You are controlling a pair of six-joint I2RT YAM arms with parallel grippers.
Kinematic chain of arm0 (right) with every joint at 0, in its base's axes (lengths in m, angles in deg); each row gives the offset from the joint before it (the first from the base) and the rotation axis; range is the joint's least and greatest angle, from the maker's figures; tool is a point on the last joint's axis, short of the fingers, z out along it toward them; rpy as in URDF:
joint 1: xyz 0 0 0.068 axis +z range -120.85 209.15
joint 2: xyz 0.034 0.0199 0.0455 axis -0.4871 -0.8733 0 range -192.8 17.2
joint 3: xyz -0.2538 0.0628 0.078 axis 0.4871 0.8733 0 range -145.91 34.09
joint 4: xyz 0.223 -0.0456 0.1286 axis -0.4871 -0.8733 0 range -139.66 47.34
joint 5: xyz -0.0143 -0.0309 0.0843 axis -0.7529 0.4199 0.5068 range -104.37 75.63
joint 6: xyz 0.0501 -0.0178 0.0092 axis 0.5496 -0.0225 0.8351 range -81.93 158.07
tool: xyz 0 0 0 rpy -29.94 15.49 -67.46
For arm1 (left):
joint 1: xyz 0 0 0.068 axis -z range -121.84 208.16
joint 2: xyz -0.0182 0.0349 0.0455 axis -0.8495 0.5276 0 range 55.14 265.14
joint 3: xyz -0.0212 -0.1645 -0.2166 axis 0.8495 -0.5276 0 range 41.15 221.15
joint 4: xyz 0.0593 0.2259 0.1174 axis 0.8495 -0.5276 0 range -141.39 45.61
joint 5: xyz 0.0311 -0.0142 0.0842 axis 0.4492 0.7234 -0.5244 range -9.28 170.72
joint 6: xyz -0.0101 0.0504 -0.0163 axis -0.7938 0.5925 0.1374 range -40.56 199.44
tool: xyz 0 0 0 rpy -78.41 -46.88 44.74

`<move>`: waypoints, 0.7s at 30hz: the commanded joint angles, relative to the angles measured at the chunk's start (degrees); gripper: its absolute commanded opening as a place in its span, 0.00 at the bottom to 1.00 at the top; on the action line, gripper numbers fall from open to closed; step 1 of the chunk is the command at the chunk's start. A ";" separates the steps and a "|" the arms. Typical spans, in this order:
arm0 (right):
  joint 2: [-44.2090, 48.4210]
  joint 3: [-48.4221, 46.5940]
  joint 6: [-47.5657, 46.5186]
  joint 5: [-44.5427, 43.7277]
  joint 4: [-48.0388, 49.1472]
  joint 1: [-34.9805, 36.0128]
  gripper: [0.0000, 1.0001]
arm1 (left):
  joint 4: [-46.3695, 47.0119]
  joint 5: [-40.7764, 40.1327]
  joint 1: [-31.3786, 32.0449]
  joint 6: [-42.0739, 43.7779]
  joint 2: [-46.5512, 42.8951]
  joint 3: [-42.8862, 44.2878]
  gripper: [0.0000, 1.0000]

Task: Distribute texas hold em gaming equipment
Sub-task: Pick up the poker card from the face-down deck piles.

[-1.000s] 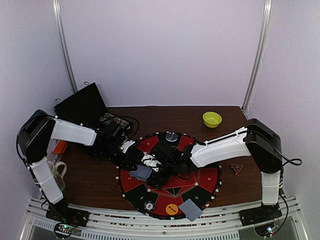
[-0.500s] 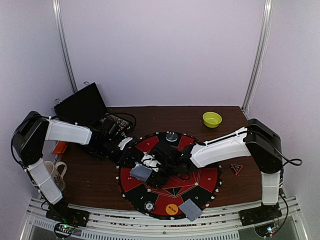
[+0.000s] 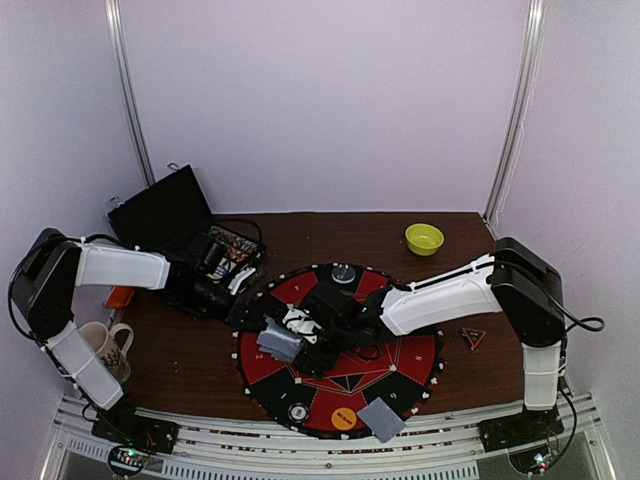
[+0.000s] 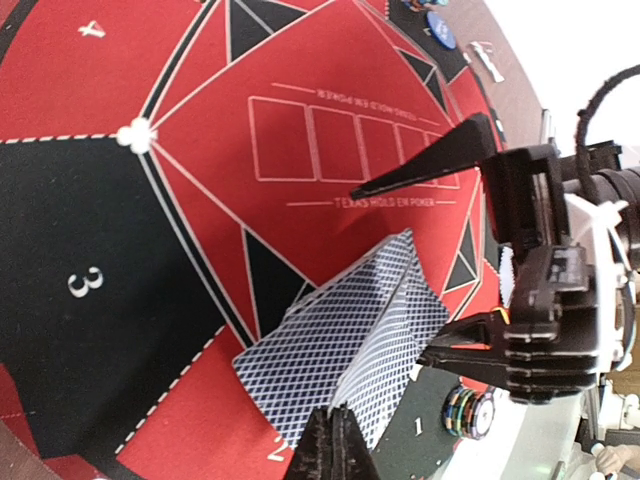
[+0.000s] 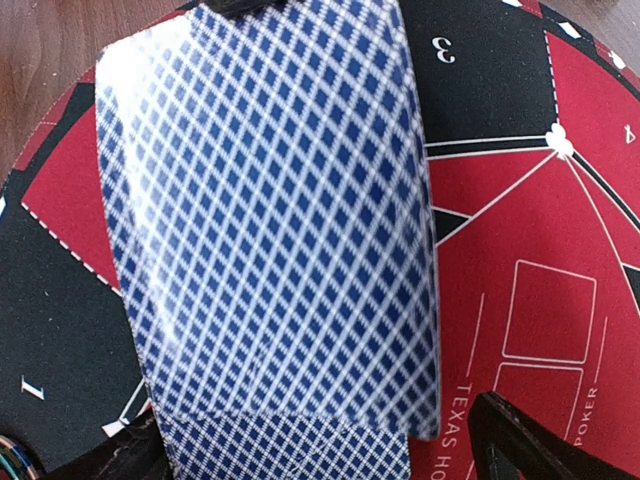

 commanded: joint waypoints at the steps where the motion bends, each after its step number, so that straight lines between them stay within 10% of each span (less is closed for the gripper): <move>1: 1.74 1.20 -0.66 -1.69 -1.28 0.03 1.00 | 2.54 4.15 -0.04 1.50 -1.39 -0.88 0.00; 21: 17.35 3.68 -2.56 15.36 -5.84 -4.64 1.00 | 5.43 2.04 -0.01 2.40 -4.43 -2.56 0.00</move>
